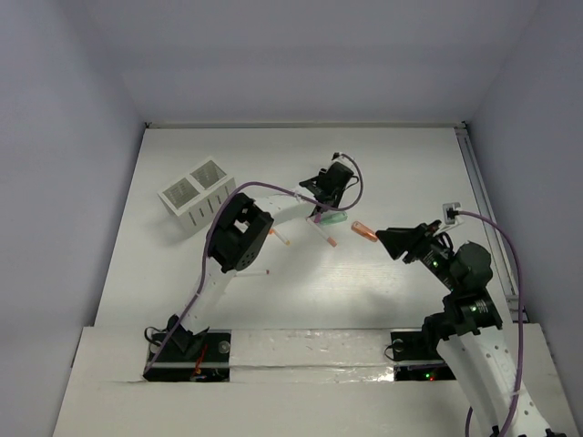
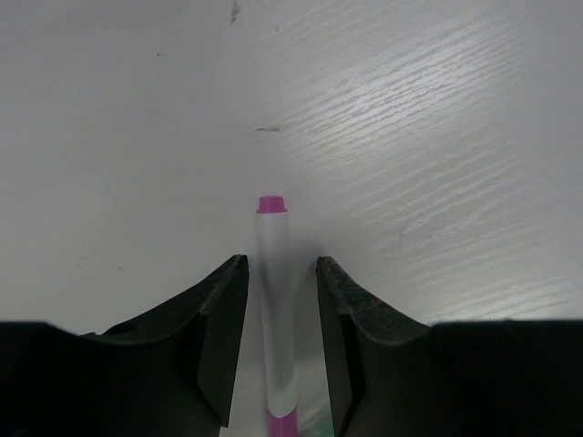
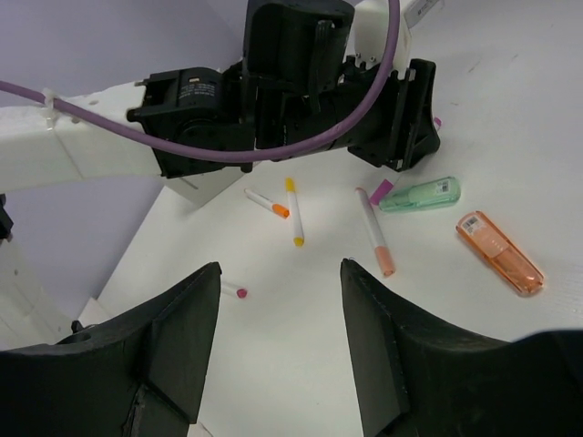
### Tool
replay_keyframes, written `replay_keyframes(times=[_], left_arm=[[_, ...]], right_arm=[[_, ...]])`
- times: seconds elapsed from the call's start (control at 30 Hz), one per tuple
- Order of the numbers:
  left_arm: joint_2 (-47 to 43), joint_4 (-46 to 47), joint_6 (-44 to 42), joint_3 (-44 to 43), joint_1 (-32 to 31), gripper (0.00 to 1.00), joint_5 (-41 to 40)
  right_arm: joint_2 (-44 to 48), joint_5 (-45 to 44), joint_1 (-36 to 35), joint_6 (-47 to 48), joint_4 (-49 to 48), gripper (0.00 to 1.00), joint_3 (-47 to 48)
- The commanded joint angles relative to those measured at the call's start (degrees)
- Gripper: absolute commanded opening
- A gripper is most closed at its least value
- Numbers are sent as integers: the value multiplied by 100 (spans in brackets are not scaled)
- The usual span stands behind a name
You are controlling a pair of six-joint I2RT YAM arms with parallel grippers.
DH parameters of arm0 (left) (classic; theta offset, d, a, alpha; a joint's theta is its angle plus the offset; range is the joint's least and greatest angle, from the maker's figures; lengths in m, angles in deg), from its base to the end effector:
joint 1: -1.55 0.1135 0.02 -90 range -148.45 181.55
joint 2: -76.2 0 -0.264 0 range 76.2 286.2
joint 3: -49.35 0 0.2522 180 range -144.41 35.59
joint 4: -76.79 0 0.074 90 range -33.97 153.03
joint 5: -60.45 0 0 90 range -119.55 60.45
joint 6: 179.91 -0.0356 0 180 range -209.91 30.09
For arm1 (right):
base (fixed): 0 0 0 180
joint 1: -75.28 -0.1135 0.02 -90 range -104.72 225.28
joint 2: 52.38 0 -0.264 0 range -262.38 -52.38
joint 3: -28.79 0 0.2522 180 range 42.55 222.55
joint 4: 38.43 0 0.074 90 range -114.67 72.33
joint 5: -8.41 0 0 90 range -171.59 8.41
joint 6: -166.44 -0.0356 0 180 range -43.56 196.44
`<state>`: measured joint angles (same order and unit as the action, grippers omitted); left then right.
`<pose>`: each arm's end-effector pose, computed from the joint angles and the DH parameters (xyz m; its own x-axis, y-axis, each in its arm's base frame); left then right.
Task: Sort the stationery into containers
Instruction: Pick up the pen from the center of the board.
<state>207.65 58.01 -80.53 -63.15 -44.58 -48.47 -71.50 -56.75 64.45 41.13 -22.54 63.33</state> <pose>0.3676 -0.3658 0.1636 -0.5006 0.2983 -0.8127 0.4284 0.9011 0.0669 0.1150 0.0372 0.2662 -0.3436 0.4683 -0.8140 -0.4712 0.6638 0.5808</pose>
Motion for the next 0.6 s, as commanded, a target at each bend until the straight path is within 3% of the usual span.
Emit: replay_keyframes(times=[0.0, 0.17, 0.47, 0.57], left_arm=[[37, -175, -69, -304, -1, 33, -112], [55, -122, -104, -181, 51, 28, -121], [-6, 9, -95, -23, 288, 0, 423], [-138, 79, -226, 4, 289, 0, 284]], right_arm=[[66, 56, 37, 95, -231, 61, -47], [39, 30, 37, 156, -231, 61, -12], [-101, 65, 37, 112, -64, 60, 129], [-110, 39, 37, 165, -38, 60, 172]])
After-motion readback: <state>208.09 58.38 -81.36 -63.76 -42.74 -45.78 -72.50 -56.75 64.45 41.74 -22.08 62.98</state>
